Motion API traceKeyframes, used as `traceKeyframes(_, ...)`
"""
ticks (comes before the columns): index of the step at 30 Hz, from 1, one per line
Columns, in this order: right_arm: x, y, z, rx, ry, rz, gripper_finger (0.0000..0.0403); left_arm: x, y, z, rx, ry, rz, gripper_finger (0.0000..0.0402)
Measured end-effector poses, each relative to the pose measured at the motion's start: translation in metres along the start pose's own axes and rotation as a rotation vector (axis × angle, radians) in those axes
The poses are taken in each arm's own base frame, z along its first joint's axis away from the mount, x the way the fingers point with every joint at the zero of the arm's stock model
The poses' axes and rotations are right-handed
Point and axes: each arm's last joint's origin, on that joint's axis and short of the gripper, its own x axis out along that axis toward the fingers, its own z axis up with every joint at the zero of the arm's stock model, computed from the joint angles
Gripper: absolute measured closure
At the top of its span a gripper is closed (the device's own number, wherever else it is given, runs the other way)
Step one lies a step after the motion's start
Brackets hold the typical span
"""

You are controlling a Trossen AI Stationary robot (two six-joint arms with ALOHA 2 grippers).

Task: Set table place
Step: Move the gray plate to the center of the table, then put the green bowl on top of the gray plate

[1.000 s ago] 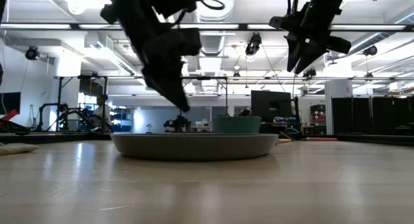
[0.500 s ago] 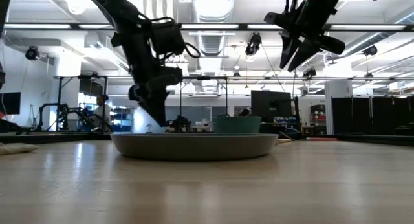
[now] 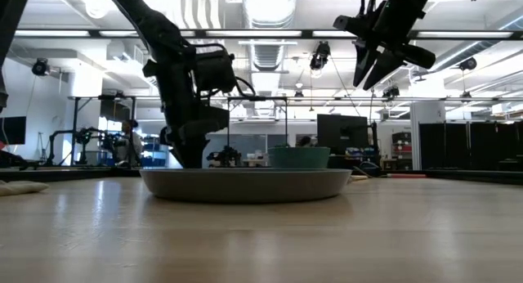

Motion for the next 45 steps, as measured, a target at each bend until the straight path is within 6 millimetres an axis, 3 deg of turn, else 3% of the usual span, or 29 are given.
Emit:
traceKeyframes(10,0.000,-0.003,-0.002,-0.033,0.022,-0.024,0.0312,0.002,-0.010,-0.003,-0.021,-0.009,-0.043,0.0402)
traceKeyframes(23,0.000,-0.006,-0.004,-0.063,0.042,-0.057,0.0312,-0.001,-0.045,-0.010,0.023,-0.008,-0.165,0.0402)
traceKeyframes(34,0.000,-0.005,-0.001,-0.159,0.033,-0.040,0.0312,-0.014,-0.055,0.005,0.011,-0.134,-0.198,0.0402)
traceKeyframes(39,0.011,-0.007,0.018,-0.094,0.041,0.031,0.0292,-0.045,-0.052,0.008,-0.006,-0.215,-0.190,0.0402)
traceKeyframes(45,0.050,-0.026,0.052,0.017,0.140,0.046,0.0232,-0.099,-0.042,0.002,-0.082,-0.337,-0.170,0.0391)
